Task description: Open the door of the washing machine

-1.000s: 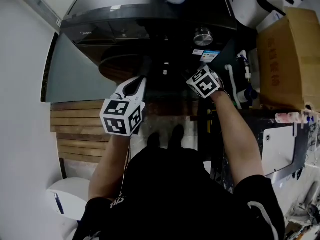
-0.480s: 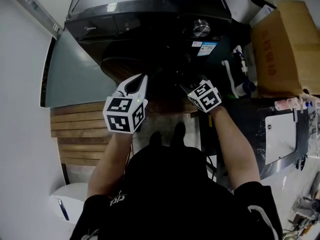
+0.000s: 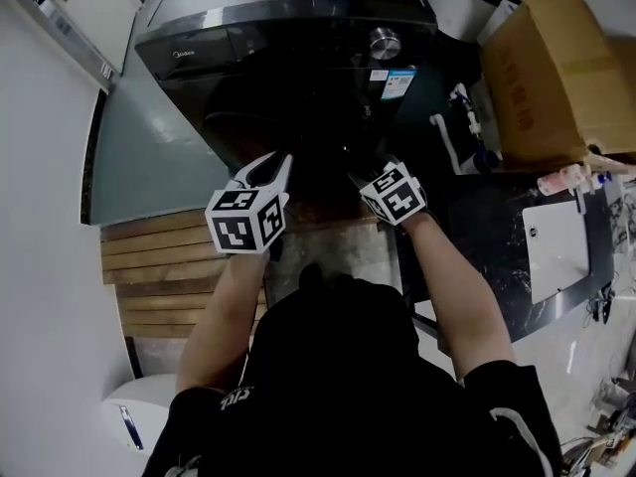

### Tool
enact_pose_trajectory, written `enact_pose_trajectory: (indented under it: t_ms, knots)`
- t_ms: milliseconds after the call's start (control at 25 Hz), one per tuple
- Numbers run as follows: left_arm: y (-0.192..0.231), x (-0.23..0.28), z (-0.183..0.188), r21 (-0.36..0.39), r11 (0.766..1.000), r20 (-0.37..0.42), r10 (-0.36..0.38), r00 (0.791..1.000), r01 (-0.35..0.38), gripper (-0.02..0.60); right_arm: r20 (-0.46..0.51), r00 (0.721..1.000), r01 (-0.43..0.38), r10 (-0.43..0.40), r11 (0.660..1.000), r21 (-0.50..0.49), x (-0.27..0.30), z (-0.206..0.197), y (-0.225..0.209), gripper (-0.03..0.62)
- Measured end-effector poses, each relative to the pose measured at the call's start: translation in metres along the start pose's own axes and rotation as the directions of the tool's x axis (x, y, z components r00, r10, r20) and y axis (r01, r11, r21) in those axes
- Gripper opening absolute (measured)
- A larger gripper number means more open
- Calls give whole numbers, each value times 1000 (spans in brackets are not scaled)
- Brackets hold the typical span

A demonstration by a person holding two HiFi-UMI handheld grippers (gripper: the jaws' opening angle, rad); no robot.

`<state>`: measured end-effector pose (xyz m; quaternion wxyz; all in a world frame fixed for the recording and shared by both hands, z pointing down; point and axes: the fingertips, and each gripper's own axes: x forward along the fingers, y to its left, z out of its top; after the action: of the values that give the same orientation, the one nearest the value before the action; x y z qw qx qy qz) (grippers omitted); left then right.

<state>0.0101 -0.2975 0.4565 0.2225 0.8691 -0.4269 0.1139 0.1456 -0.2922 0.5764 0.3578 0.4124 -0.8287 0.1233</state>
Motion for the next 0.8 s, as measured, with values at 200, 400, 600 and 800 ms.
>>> enact_pose_trajectory:
  t_ms: [200, 400, 600, 800]
  knots:
    - [-2, 4, -9, -46, 998, -6, 45, 999, -46, 189, 19, 999, -36, 36, 999, 9, -6, -1, 17, 109]
    - [-22, 5, -14, -6, 997, -6, 75, 997, -75, 219, 30, 997, -74, 74, 997, -24, -14, -5, 37, 90]
    - [-30, -3, -18, 10, 993, -11, 115, 993, -115, 235, 52, 990, -128, 128, 992, -18, -23, -9, 60, 75]
    - [-29, -11, -32, 3, 985, -31, 172, 985, -172, 238, 91, 980, -179, 178, 984, 5, -30, -12, 87, 67]
